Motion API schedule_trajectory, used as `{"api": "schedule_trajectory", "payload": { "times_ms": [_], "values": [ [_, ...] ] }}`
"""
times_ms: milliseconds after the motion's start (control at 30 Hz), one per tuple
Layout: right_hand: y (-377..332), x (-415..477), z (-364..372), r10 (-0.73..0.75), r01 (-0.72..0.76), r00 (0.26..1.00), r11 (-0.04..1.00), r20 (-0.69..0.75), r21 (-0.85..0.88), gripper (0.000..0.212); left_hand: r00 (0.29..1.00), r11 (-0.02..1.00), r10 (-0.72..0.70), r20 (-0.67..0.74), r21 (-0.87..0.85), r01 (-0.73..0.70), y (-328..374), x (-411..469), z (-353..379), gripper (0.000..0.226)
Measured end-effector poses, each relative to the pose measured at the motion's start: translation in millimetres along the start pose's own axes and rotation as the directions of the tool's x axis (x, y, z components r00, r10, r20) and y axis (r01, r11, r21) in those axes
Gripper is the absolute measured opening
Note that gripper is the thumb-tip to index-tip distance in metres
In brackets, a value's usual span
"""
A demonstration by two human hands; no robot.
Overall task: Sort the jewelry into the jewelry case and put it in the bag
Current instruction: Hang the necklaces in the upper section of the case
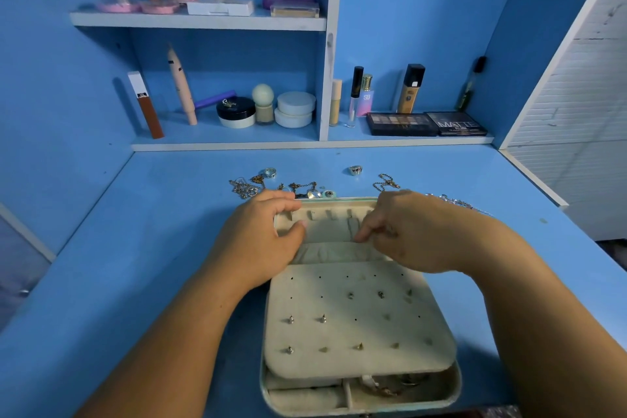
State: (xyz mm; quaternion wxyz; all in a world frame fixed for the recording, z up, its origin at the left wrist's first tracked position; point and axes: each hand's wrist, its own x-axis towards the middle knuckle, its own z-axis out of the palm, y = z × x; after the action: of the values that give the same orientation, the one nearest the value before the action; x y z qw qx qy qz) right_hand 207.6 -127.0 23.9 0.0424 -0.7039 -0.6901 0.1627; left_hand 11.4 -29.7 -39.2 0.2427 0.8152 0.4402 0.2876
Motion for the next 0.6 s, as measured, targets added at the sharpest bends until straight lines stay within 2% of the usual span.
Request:
{"api": "schedule_trajectory", "payload": {
  "times_ms": [133, 267, 467, 533, 600],
  "values": [
    [-9, -2, 9, -0.027, 0.027, 1.000, 0.999, -0.001, -0.045, 0.034, 1.000, 1.000, -0.002, -0.001, -0.009, 0.002, 1, -1, 0, 0.030],
    [-7, -8, 18, -0.033, 0.029, 0.994, 0.999, -0.104, -0.039, 0.020, 1.000, 1.000, -0.020, -0.008, -0.008, 0.019, 1, -1, 0, 0.027],
    [-3, -12, 27, -0.045, 0.054, 0.978, 0.998, -0.202, 0.039, 0.027, 1.000, 1.000, -0.025, -0.005, -0.014, 0.025, 2, -2, 0, 0.026],
    [6, -10, 25, -0.051, 0.093, 0.956, 0.987, -0.291, 0.134, 0.030, 1.000, 1.000, -0.016, -0.010, -0.010, 0.016, 2, -2, -1, 0.027],
    [23, -4, 17, 0.024, 0.058, 0.923, 0.978, -0.383, 0.201, 0.025, 0.999, 0.999, -0.021, -0.035, -0.027, 0.020, 2, -2, -1, 0.028]
  ]
}}
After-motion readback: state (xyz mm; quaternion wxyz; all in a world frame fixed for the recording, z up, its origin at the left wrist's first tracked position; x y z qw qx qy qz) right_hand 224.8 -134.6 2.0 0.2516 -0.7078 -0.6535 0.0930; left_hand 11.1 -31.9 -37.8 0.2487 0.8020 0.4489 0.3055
